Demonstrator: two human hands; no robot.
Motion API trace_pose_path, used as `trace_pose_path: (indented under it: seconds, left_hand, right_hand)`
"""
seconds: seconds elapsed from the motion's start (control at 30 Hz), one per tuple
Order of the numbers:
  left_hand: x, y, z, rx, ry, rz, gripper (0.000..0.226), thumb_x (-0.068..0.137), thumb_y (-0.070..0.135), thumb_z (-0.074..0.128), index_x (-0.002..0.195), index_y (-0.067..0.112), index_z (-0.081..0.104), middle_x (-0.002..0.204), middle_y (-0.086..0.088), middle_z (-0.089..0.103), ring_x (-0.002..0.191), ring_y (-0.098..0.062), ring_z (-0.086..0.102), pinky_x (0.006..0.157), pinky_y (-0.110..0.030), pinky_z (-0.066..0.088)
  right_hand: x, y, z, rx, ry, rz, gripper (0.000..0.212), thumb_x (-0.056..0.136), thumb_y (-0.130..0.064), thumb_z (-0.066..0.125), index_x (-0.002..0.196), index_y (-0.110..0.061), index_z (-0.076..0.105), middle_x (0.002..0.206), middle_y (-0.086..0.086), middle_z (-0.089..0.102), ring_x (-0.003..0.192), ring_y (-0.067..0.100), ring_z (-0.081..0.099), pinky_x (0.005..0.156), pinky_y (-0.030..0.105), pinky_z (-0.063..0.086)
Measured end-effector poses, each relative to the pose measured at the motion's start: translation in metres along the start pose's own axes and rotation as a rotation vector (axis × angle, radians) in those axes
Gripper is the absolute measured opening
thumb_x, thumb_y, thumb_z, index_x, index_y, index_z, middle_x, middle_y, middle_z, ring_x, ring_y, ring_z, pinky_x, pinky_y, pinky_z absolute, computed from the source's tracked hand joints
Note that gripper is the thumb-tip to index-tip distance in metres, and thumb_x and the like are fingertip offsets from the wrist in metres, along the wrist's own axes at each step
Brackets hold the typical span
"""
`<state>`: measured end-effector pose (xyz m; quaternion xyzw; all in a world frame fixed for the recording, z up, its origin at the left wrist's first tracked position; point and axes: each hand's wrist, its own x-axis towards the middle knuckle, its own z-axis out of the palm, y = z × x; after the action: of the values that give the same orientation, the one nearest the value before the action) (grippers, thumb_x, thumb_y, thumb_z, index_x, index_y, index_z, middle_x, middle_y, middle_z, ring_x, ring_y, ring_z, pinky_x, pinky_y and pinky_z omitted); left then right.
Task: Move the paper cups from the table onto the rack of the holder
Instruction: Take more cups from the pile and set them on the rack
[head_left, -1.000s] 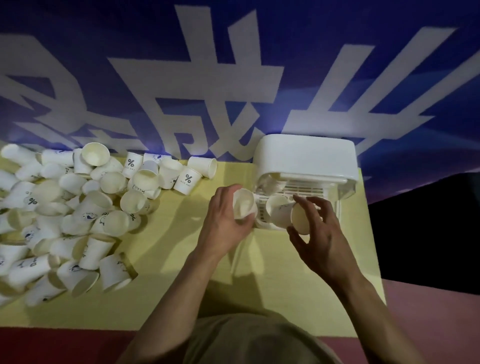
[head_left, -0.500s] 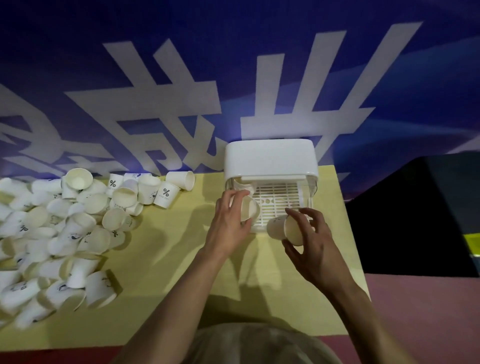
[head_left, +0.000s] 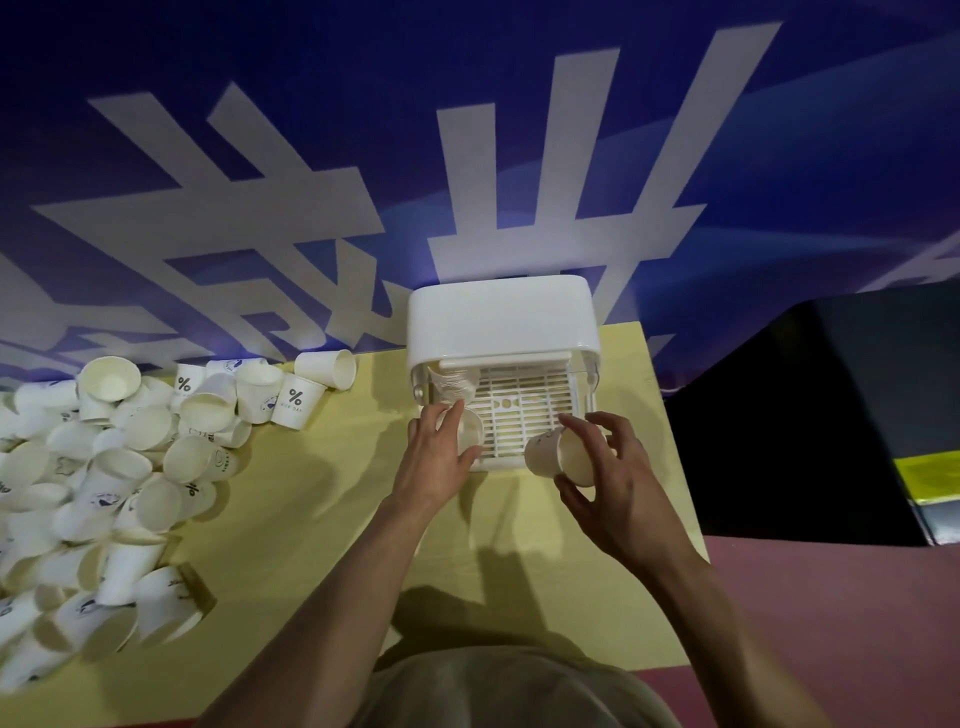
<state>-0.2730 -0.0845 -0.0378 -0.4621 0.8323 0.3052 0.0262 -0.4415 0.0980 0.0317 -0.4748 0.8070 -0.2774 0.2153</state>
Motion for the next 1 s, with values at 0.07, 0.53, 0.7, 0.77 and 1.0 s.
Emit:
trace_pose_path:
  seconds: [0.07, 0.53, 0.7, 0.77, 1.0]
  left_hand:
    - [0.004, 0.0, 0.001, 0.001, -0.034, -0.02, 0.074, 0.097, 0.039, 0.065, 0.159, 0.022, 0.029, 0.154, -0.003, 0.031, 0.135, -0.029, 0.033, 0.112, -0.041, 0.038]
    - [-0.013, -0.017, -0.01, -0.109, 0.045, 0.004, 0.078, 0.091, 0.03, 0.073, 0.156, 0.029, 0.03, 0.15, 0.001, 0.033, 0.133, -0.023, 0.036, 0.102, -0.043, 0.051]
    - [-0.03, -0.035, -0.02, -0.14, 0.091, 0.006, 0.072, 0.089, 0.029, 0.075, 0.151, 0.028, 0.038, 0.143, 0.002, 0.037, 0.133, -0.023, 0.038, 0.106, -0.043, 0.048]
    - [-0.036, -0.044, -0.024, -0.142, 0.105, 0.0, 0.07, 0.09, 0.027, 0.074, 0.15, 0.026, 0.04, 0.142, 0.001, 0.038, 0.131, -0.024, 0.041, 0.107, -0.044, 0.047]
    - [-0.057, -0.072, -0.034, -0.166, 0.162, -0.04, 0.061, 0.092, 0.029, 0.072, 0.147, 0.022, 0.045, 0.14, -0.002, 0.04, 0.128, -0.025, 0.043, 0.107, -0.04, 0.044]
  right_hand:
    - [0.005, 0.0, 0.002, -0.014, -0.005, -0.001, 0.069, 0.088, -0.022, 0.078, 0.148, -0.029, 0.044, 0.149, 0.004, 0.036, 0.121, 0.03, 0.055, 0.091, 0.043, 0.059]
    - [0.051, -0.039, 0.026, -0.032, -0.067, -0.162, 0.069, 0.091, -0.031, 0.076, 0.151, -0.024, 0.043, 0.149, 0.002, 0.04, 0.129, 0.024, 0.052, 0.098, 0.039, 0.055]
    - [0.063, -0.06, 0.045, -0.078, -0.119, -0.239, 0.071, 0.088, -0.025, 0.08, 0.15, -0.018, 0.046, 0.147, 0.008, 0.045, 0.127, 0.029, 0.053, 0.098, 0.042, 0.055]
    - [0.068, -0.065, 0.052, -0.121, -0.136, -0.238, 0.073, 0.087, -0.023, 0.081, 0.15, -0.017, 0.046, 0.149, 0.01, 0.045, 0.128, 0.032, 0.053, 0.099, 0.044, 0.054]
    - [0.086, -0.074, 0.082, -0.314, -0.25, -0.194, 0.073, 0.088, -0.035, 0.078, 0.151, -0.023, 0.044, 0.151, 0.007, 0.042, 0.129, 0.032, 0.05, 0.086, 0.046, 0.058]
